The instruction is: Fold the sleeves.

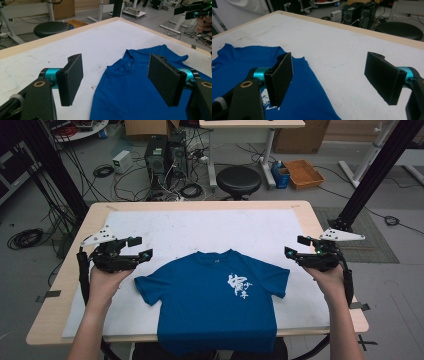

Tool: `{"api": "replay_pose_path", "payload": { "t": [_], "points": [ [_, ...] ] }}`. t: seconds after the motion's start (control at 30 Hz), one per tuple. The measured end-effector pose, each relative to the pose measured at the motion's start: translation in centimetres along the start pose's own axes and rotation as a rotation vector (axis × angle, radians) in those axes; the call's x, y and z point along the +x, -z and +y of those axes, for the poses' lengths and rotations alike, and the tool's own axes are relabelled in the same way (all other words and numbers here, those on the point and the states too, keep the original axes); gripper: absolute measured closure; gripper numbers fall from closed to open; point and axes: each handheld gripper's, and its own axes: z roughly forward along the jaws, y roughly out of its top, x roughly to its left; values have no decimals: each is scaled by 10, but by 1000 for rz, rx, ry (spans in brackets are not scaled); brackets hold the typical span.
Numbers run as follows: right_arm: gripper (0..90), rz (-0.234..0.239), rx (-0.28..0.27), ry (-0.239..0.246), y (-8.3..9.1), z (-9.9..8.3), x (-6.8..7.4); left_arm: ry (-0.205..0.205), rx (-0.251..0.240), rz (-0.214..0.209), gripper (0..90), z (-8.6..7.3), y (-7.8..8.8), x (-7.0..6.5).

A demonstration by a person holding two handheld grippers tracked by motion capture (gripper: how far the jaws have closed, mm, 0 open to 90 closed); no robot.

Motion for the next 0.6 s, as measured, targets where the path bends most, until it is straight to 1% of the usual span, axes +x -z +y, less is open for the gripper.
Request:
{"api": "replay_pose_path", "payload": {
  "t": [0.03, 0.1, 0.17, 0.2, 0.23, 0.33, 0.43, 0.5, 0.6],
  "points": [
    [230, 0, 0, 0, 0, 0, 0, 1, -4, 1, 287, 0, 0, 1],
    [229, -16, -1, 0, 0, 0, 0, 9, -5, -6, 287, -1, 1, 2],
    [229, -32, -6, -12, 2, 0, -1, 14, -7, -3, 287, -2, 2, 4],
    [229, -32, -6, -12, 2, 0, -1, 13, -6, -5, 287, -3, 2, 4],
    [230, -32, -2, -31, 3, 0, -2, 12, -3, -8, 287, -3, 3, 5],
    [230, -33, -7, -44, 4, 0, -3, 7, 4, -14, 287, -6, 4, 8],
    [230, -32, 0, -42, 2, 0, -4, 13, 14, -22, 287, -7, 4, 11],
    [230, -34, 3, -31, 1, 0, -3, 37, 16, -25, 287, -7, 4, 12],
    [229, -33, 8, -25, 0, 0, -1, 24, 14, -22, 287, -7, 5, 11]
  ]
}}
